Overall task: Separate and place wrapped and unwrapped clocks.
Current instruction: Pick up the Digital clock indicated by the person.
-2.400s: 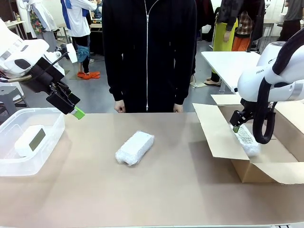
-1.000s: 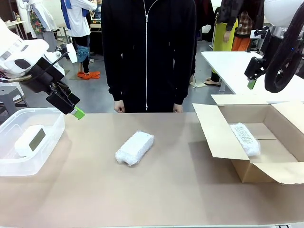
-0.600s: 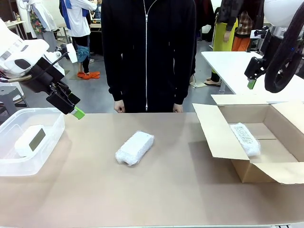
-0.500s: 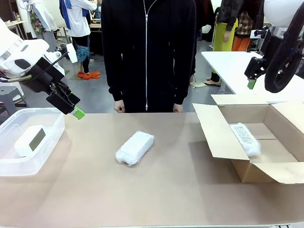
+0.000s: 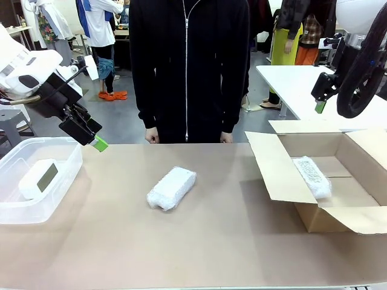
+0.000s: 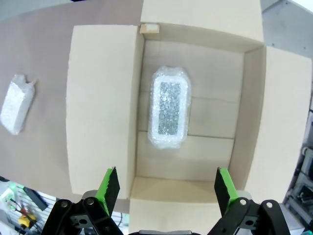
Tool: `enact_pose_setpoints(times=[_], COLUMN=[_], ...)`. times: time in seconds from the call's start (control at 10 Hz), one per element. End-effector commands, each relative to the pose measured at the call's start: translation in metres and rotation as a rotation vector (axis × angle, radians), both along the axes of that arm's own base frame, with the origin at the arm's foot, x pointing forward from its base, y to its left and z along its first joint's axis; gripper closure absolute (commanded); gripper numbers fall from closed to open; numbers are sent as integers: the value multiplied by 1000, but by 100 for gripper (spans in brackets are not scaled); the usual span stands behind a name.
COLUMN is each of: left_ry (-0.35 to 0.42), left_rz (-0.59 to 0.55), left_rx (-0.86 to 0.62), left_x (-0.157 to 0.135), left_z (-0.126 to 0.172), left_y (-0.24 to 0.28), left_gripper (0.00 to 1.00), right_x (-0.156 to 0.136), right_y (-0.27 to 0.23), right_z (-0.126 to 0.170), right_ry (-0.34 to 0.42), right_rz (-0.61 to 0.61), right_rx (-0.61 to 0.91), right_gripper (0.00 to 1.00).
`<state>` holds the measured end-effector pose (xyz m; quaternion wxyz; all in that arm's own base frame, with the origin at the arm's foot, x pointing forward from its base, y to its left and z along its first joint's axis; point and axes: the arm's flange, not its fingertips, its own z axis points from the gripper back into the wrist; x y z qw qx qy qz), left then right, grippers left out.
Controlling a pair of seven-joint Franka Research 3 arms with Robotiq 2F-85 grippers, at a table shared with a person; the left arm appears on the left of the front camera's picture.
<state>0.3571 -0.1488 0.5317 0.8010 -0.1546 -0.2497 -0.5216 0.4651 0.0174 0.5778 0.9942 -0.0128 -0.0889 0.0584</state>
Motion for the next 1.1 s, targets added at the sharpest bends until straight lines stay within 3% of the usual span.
enact_pose_setpoints(times=[0.0, 0.1, 0.2, 0.5, 0.7, 1.0], left_ry=[2, 2, 2, 2, 2, 2], left_rz=[8, 8, 8, 8, 8, 8], left_rx=[3, 3, 3, 3, 3, 3], left_x=[0, 0, 0, 0, 0, 0], left_z=[0, 0, 0, 0, 0, 0], left_y=[0, 0, 0, 0, 0, 0], left_gripper=[0, 0, 0, 0, 0, 0], right_x=[0, 0, 1, -30, -64, -107], right_y=[-2, 0, 24, 100, 134, 149], right_z=[-4, 0, -4, 0, 0, -13], right_ry=[-13, 0, -162, -329, -403, -412], right_rz=[13, 0, 167, 525, 737, 988], right_rx=[3, 0, 109, 205, 301, 380], right_gripper=[0, 0, 0, 0, 0, 0])
